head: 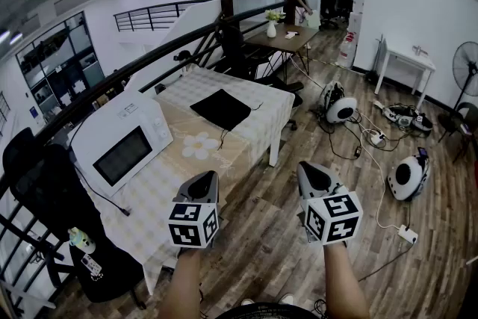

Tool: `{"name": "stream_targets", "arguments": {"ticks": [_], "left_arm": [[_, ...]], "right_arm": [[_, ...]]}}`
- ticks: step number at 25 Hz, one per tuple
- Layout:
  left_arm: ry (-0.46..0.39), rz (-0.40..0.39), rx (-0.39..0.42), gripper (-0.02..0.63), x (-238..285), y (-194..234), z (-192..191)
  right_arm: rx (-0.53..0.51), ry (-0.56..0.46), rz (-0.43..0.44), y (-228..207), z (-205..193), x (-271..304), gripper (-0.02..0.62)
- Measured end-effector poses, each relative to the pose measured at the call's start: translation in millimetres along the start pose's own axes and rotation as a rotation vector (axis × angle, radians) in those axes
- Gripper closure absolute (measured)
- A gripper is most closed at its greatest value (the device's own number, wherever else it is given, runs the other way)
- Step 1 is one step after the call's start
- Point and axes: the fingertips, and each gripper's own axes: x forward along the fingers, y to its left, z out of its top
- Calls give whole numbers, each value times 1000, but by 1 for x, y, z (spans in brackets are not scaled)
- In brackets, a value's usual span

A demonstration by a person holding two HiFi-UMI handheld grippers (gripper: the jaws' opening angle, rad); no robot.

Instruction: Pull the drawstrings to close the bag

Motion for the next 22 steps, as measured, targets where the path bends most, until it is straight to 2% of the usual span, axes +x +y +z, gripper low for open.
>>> {"name": "stream_targets", "arguments": {"ticks": [8, 22], "left_arm": [[9, -23, 0, 580, -2, 5, -6], [3, -61, -15, 577, 22, 14, -8]], "right_arm": [[0, 14, -3, 15, -7, 1, 575], [-19, 17, -54, 15, -4, 11, 574]]}}
